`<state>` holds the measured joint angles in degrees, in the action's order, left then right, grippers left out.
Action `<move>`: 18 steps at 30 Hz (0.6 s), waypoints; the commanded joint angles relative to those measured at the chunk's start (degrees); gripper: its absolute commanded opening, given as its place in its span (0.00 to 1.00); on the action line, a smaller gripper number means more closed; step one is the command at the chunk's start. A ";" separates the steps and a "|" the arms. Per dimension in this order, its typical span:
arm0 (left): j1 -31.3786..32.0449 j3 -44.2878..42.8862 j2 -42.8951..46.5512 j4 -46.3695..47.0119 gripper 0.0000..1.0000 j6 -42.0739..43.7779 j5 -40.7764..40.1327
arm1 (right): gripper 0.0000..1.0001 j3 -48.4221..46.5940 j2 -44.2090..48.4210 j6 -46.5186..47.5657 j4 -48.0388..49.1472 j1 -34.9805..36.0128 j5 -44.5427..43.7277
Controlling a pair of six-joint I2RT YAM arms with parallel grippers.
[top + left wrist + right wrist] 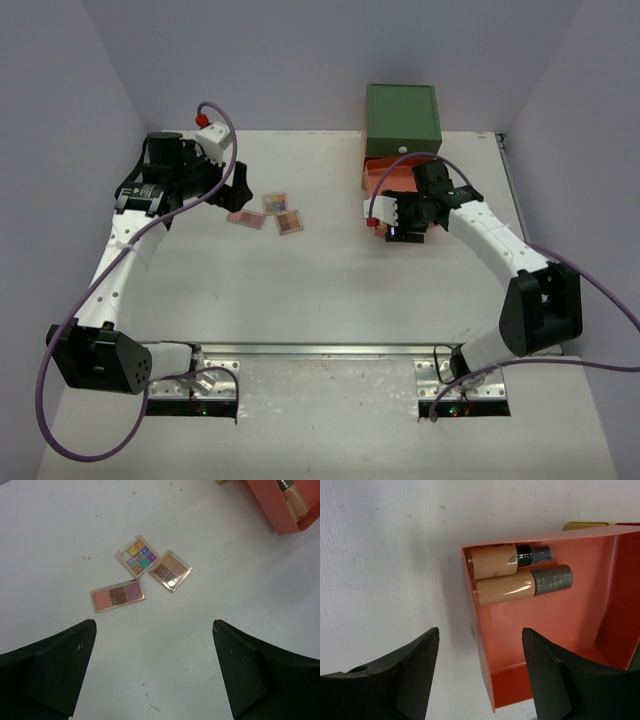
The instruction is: Organize the makeup
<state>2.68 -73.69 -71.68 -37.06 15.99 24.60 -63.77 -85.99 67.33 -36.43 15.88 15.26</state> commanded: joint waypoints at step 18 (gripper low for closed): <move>0.22 -1.77 -1.23 1.95 1.00 0.95 -1.72 | 0.50 -7.02 -9.45 5.30 -1.72 -0.60 -0.97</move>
<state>2.68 -73.71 -73.02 -37.08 16.23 23.23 -68.85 -94.35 72.25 -37.83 15.85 14.86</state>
